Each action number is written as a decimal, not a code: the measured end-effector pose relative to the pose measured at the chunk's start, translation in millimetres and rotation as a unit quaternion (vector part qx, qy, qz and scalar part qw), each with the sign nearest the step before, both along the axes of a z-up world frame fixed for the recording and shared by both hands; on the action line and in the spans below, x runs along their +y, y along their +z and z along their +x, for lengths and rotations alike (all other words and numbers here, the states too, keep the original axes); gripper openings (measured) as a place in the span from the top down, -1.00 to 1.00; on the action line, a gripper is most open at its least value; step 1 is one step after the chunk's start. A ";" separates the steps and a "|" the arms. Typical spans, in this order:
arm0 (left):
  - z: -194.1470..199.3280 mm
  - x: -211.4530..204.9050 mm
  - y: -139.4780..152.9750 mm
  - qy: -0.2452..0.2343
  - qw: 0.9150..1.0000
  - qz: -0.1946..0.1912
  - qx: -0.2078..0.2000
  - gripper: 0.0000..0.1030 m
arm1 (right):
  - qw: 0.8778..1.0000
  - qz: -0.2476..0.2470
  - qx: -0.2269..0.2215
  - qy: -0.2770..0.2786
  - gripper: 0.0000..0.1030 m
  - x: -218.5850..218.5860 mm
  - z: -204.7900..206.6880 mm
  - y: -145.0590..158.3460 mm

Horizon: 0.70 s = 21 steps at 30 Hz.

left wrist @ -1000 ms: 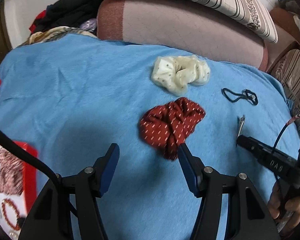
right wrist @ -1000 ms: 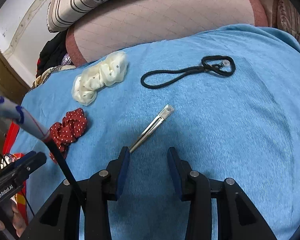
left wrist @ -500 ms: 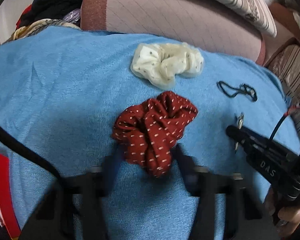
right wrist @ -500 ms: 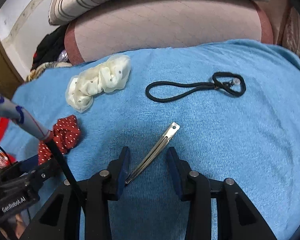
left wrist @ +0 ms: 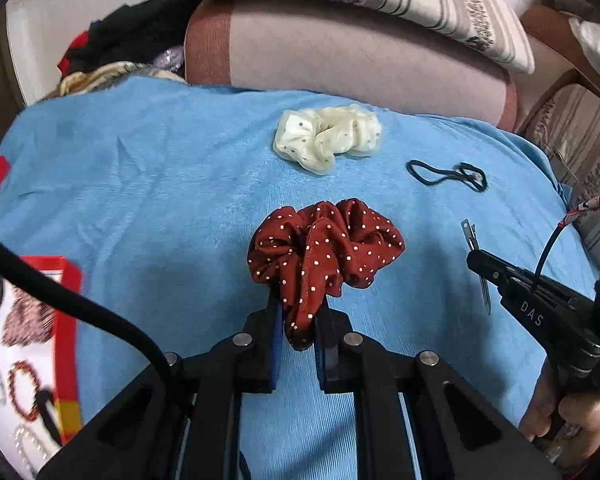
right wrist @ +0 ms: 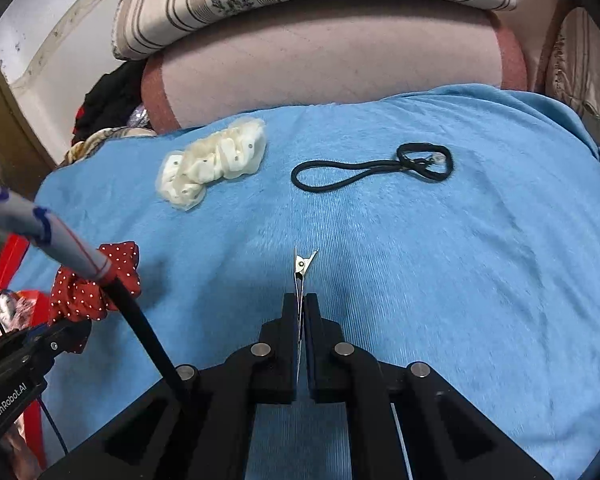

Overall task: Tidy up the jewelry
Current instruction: 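Grasp the red polka-dot scrunchie with the left tool while the right tool grasps the metal hair clip, then carry the scrunchie and hair clip over the tray with both tools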

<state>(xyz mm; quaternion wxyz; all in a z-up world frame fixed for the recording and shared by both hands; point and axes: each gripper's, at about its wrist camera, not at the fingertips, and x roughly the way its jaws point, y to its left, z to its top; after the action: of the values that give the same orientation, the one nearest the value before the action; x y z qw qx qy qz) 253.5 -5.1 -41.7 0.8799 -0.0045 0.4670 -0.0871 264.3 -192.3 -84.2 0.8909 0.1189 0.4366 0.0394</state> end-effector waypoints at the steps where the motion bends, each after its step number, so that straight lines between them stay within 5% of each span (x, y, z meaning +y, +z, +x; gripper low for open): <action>1: -5.5 0.0 3.6 -0.002 1.000 0.002 -0.003 0.76 | 1.000 -0.001 -0.003 0.002 0.93 -0.5 -8.7 4.0; 21: -105.5 1.3 52.5 -0.002 0.999 0.016 -0.039 0.76 | 1.000 0.020 -0.023 0.006 0.93 -5.2 -95.1 33.3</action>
<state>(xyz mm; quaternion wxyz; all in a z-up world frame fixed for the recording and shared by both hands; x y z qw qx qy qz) 148.0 -3.9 10.8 0.8973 0.0143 0.4335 -0.0817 169.2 -197.4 -51.0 0.8979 0.1334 0.4158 0.0558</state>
